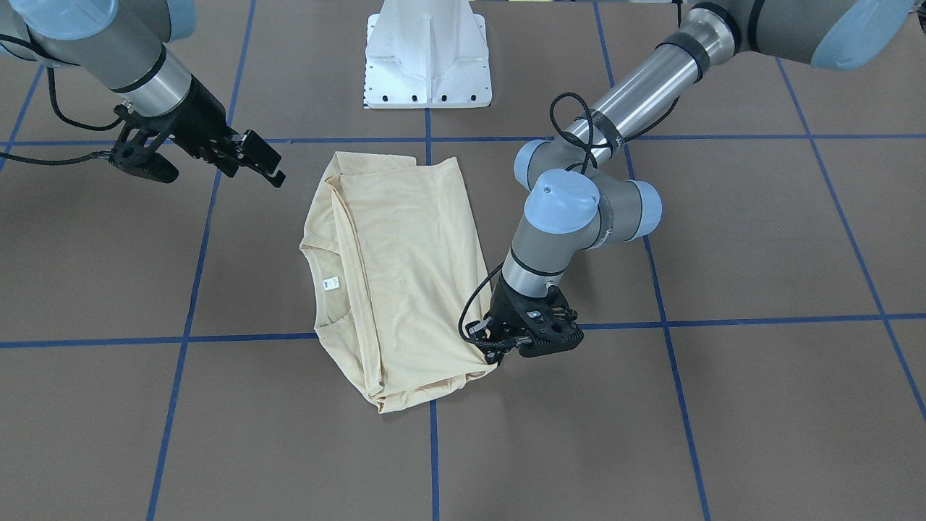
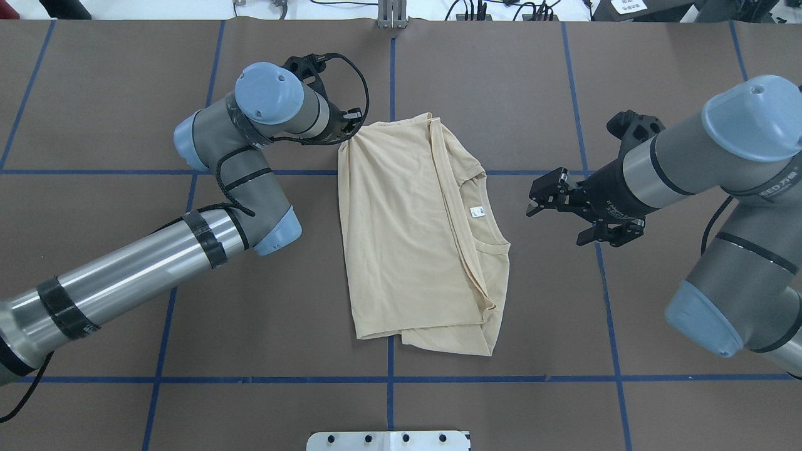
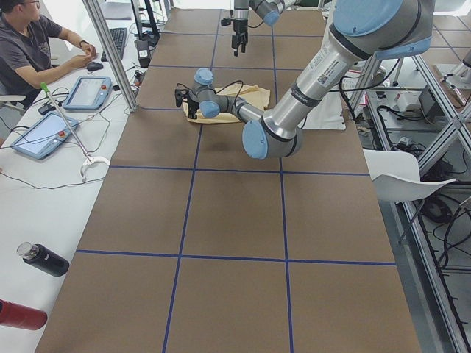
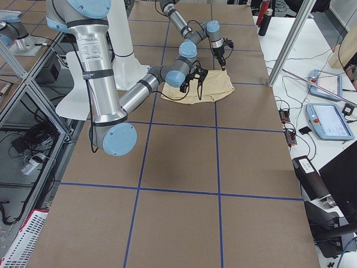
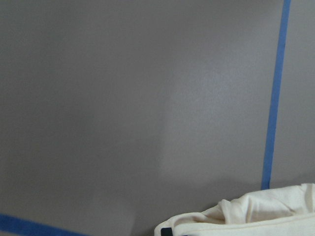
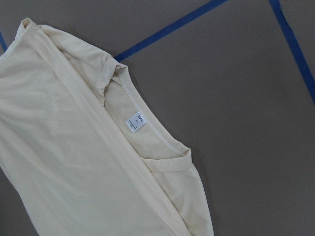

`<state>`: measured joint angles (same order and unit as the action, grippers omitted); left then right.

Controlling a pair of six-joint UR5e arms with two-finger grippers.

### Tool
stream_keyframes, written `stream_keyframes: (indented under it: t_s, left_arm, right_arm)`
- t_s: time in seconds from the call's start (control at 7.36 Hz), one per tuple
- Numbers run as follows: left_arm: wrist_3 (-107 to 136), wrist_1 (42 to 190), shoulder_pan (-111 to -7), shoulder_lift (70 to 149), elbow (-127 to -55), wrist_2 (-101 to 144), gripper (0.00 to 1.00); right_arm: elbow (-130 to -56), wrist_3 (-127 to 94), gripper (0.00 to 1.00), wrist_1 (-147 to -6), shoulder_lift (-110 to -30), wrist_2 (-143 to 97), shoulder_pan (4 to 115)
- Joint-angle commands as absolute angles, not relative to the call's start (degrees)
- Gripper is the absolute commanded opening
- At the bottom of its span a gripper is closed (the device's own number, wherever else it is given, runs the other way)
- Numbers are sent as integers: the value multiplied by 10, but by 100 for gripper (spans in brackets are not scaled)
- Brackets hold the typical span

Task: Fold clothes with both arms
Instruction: 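Release and raise the left gripper while the right gripper moves to the shirt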

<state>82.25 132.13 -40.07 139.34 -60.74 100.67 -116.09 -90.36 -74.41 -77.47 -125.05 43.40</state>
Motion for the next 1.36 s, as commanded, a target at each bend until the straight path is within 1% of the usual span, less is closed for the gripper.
stream_keyframes:
  t_s: [0.0,0.14,0.27,0.41,0.54,0.68,0.82,0.95,1.09,1.22]
  left_arm:
    - [814,1379,-403,1409,-569,985,0]
    - [813,1390,-403,1410,-567,975,0]
    - [812,1400,-403,1409,-562,969,38]
    - [777,1400,-404,1409,-563,969,98]
    - [773,1400,-411,1408,-566,971,99]
    - [770,1394,-421,1394,-590,982,99]
    - [768,1391,-428,1334,-659,1018,99]
    - [765,1389,-445,1282,-718,1065,99]
    - [764,1377,-453,1239,-770,1078,99]
    - [749,1353,-455,1206,-813,1080,99]
  right_arm:
    - [-1160,-904,100,-744,-776,-1245,430]
    - [-1160,-904,100,-744,-777,-1242,431]
    - [-1161,-904,100,-744,-780,-1242,431]
    - [-1161,-907,100,-748,-762,-1224,417]
    - [-1160,-904,100,-752,-755,-1167,399]
    - [-1155,-904,100,-754,-749,-1132,365]
    - [-1151,-893,100,-754,-740,-1125,348]
    - [-1137,-867,100,-786,-701,-1122,338]
    - [-1126,-808,100,-862,-653,-1105,320]
    - [-1125,-737,100,-909,-628,-1060,296]
